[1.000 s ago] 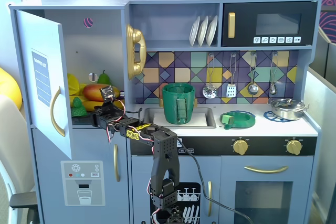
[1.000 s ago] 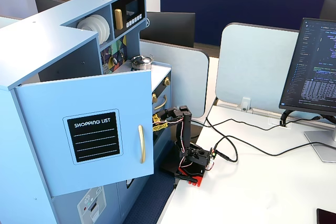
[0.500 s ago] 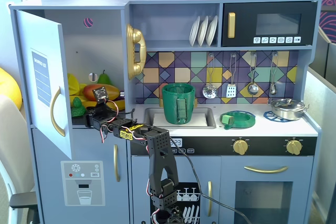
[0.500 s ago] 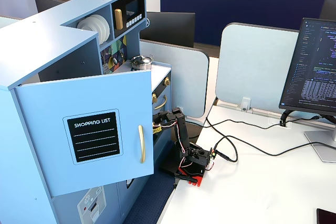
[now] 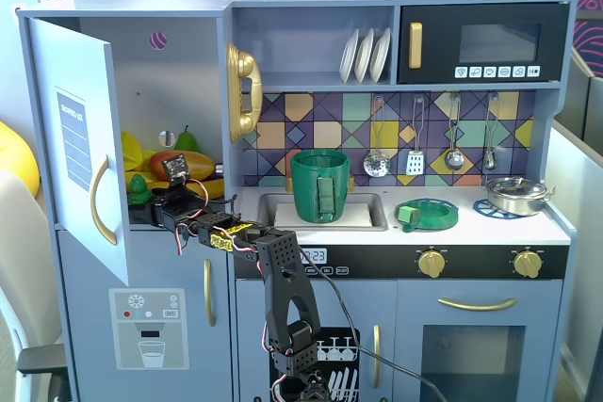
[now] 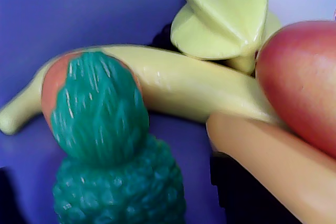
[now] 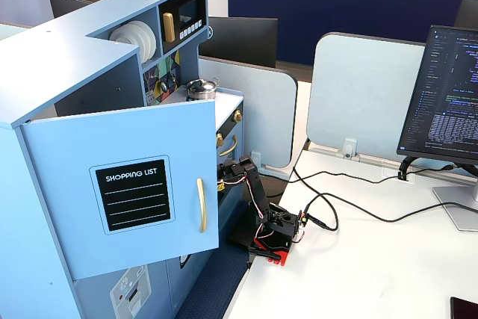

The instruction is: Pick up the green pineapple from the left cabinet and place it in the green recipient

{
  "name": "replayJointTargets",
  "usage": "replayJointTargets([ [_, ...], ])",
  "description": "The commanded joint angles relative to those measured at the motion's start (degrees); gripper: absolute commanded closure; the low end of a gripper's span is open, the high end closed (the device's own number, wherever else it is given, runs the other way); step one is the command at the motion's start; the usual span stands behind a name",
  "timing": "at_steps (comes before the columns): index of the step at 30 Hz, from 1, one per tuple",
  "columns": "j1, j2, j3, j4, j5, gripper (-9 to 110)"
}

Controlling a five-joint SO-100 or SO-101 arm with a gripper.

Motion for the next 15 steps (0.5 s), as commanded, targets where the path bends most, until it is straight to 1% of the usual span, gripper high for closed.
replayJointTargets([
  [1, -1.76, 1.58, -4.04, 2.55, -2.90, 100],
  [5, -2.02, 3.34, -1.76, 4.31, -2.46, 102],
  [9, -2.20, 7.12, 2.20, 2.37, -4.39, 102],
  [12, -2.37, 12.92, 7.47, -2.37, -7.29, 102],
  [15, -2.90, 21.53, 14.06, -3.69, -9.23, 102],
])
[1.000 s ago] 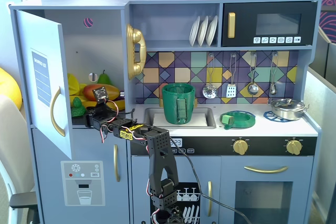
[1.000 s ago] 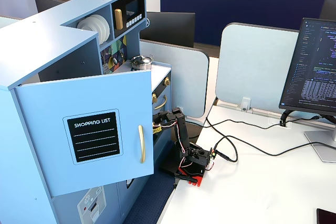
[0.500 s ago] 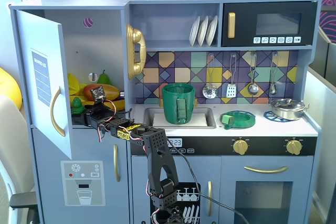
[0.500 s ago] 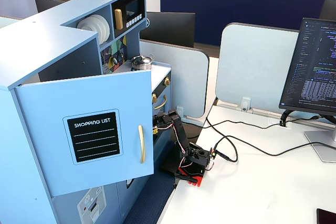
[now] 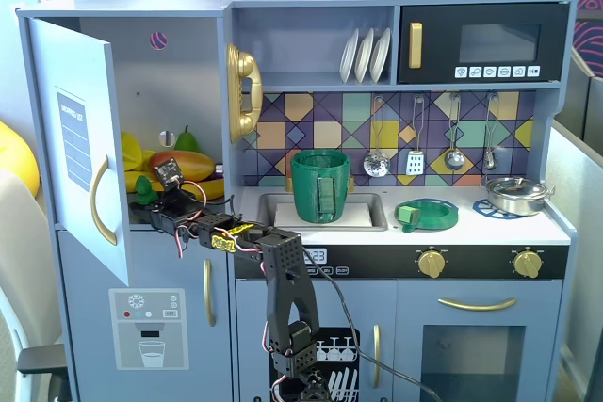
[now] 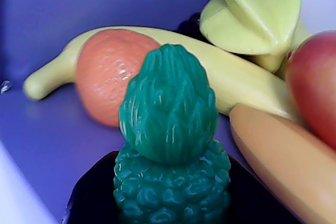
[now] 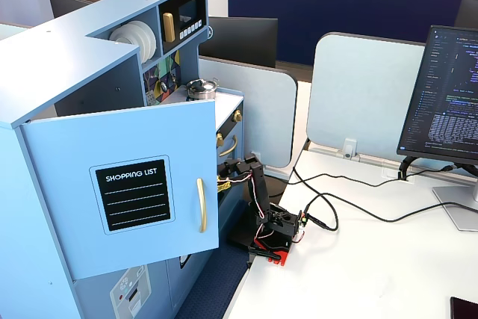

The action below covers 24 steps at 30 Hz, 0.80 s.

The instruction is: Pick up the green pineapple from the left cabinet and place it in the green recipient

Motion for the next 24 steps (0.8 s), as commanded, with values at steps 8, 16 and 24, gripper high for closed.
replayJointTargets([
  [8, -2.29, 39.99, 22.68, 0.62, -7.03, 102],
  [16, 3.16, 61.96, 35.51, 2.55, -10.20, 102],
  [24, 16.35, 71.19, 34.63, 7.65, -9.14, 102],
])
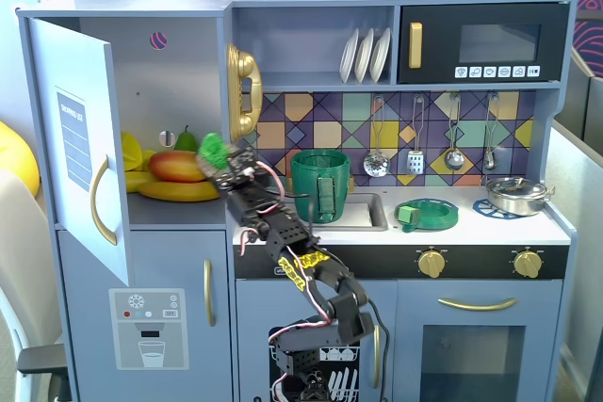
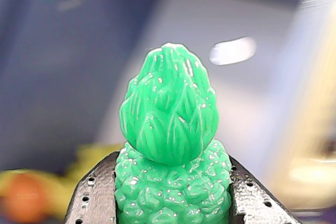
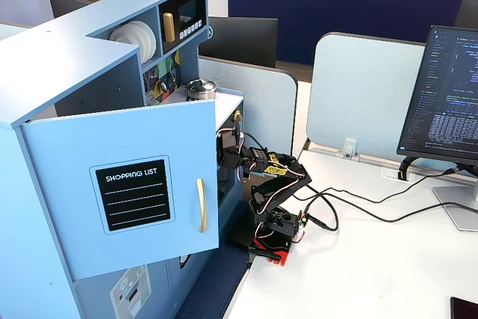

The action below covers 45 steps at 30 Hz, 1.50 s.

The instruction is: Pick up the green pineapple from the left cabinet and place it in the green recipient

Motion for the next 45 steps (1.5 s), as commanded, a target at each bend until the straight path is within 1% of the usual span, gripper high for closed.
replayJointTargets([
  [1, 8.00, 4.57, -2.11, 2.81, 0.70, 102],
  [5, 15.73, 4.75, -5.80, 6.33, 4.13, 102],
  [8, 20.48, 3.34, -8.35, 6.86, 4.57, 102],
  [12, 24.17, -1.32, -11.78, 4.31, 4.48, 102],
  [17, 29.18, -5.89, -15.47, 3.96, 6.06, 102],
  [26, 36.83, -17.31, -23.91, 6.77, 8.88, 102],
  [32, 38.76, -28.13, -34.19, 13.80, 11.07, 102],
  [37, 38.14, -36.30, -43.42, 22.50, 12.83, 102],
  [40, 36.91, -39.90, -47.20, 26.46, 16.35, 102],
  [45, 38.06, -44.47, -50.19, 26.81, 16.79, 102],
])
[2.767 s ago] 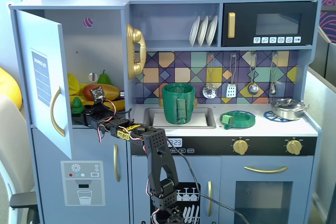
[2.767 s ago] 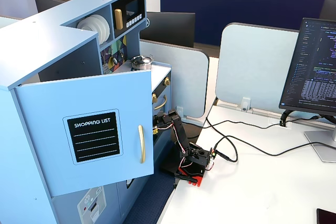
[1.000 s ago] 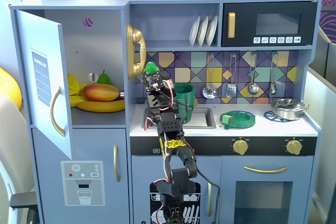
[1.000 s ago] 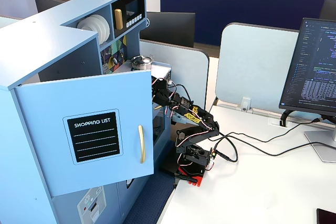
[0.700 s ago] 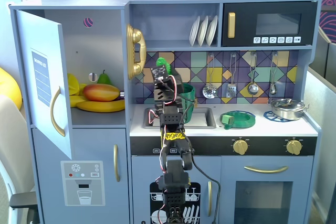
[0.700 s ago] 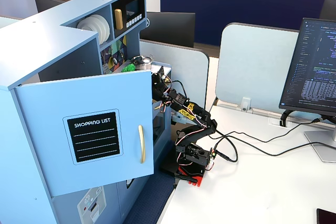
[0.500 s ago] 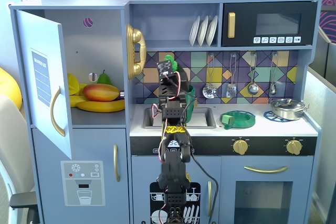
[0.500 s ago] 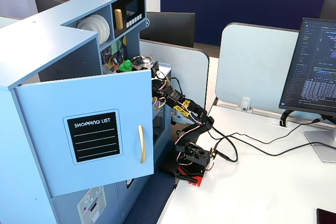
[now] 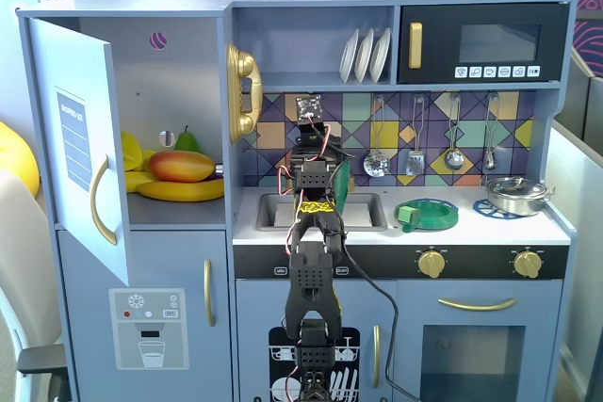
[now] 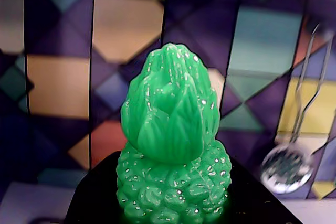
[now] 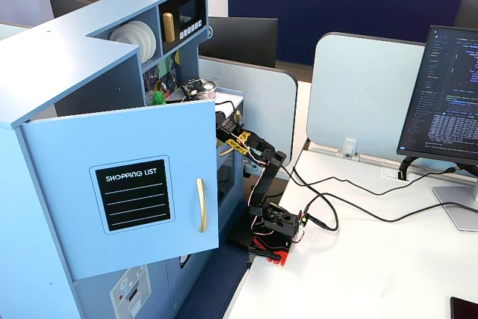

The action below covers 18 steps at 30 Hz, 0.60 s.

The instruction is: Pick up the green pineapple from the left cabinet and place it in the green recipient

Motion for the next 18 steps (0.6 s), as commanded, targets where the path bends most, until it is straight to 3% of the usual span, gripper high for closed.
replayJointTargets([
  [1, 0.44, -2.29, -6.59, -0.44, 1.05, 102],
  [18, 1.41, -13.36, -17.40, 0.44, -0.53, 100],
])
